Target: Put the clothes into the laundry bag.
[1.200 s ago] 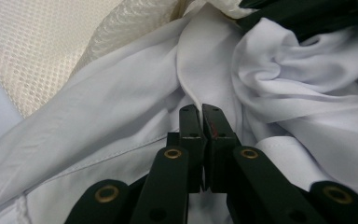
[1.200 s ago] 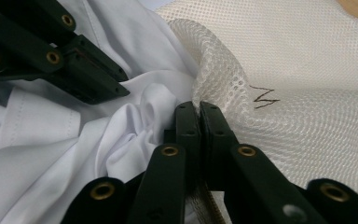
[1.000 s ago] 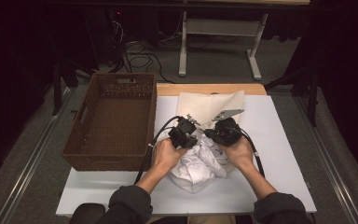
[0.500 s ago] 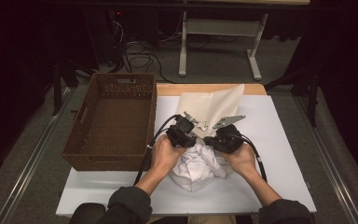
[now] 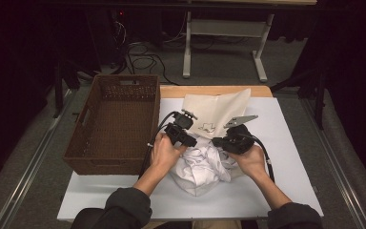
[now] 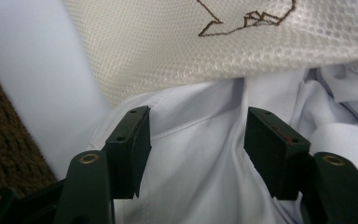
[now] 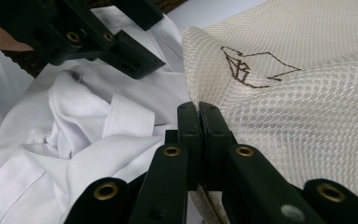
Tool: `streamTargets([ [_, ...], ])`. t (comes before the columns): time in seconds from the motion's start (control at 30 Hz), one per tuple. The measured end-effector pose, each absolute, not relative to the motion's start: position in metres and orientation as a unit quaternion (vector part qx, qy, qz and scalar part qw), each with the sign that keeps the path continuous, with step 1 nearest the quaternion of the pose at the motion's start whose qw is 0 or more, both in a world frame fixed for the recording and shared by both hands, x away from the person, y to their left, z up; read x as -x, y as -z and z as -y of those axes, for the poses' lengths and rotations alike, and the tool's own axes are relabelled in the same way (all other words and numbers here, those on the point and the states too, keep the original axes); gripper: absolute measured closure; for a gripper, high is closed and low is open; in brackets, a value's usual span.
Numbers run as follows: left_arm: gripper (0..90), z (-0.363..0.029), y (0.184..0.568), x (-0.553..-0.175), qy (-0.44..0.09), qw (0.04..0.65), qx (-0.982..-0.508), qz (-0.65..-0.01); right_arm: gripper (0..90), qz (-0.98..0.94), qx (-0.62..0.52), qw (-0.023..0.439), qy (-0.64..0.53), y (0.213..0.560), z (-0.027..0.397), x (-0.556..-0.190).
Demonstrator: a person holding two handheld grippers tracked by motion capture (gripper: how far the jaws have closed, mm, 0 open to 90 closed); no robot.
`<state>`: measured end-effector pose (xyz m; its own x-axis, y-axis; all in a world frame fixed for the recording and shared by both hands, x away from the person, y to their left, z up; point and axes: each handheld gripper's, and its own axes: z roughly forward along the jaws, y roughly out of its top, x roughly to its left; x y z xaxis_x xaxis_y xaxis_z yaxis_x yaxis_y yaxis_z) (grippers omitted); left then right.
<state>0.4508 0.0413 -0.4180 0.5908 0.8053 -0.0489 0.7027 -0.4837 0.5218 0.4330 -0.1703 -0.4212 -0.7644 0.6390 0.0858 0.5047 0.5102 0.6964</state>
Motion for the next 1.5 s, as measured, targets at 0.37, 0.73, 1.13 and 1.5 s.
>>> streamTargets([
  [0.37,36.9,-0.057,0.411,-0.450,-0.097,0.242,-0.853,-0.451,89.6,-0.864,-0.339,0.096,-0.360,0.418,0.175,-0.434],
  [0.73,46.8,-0.056,0.426,-0.451,-0.106,0.210,-0.865,-0.443,89.6,-0.858,-0.346,0.095,-0.368,0.417,0.173,-0.437],
  [1.13,85.4,-0.042,0.415,-0.429,-0.084,0.247,-0.897,-0.357,89.6,-0.849,-0.342,0.100,-0.390,0.409,0.156,-0.439],
  [1.5,85.3,-0.018,0.411,-0.418,-0.074,0.272,-0.908,-0.310,89.8,-0.849,-0.319,0.091,-0.412,0.400,0.146,-0.431],
])
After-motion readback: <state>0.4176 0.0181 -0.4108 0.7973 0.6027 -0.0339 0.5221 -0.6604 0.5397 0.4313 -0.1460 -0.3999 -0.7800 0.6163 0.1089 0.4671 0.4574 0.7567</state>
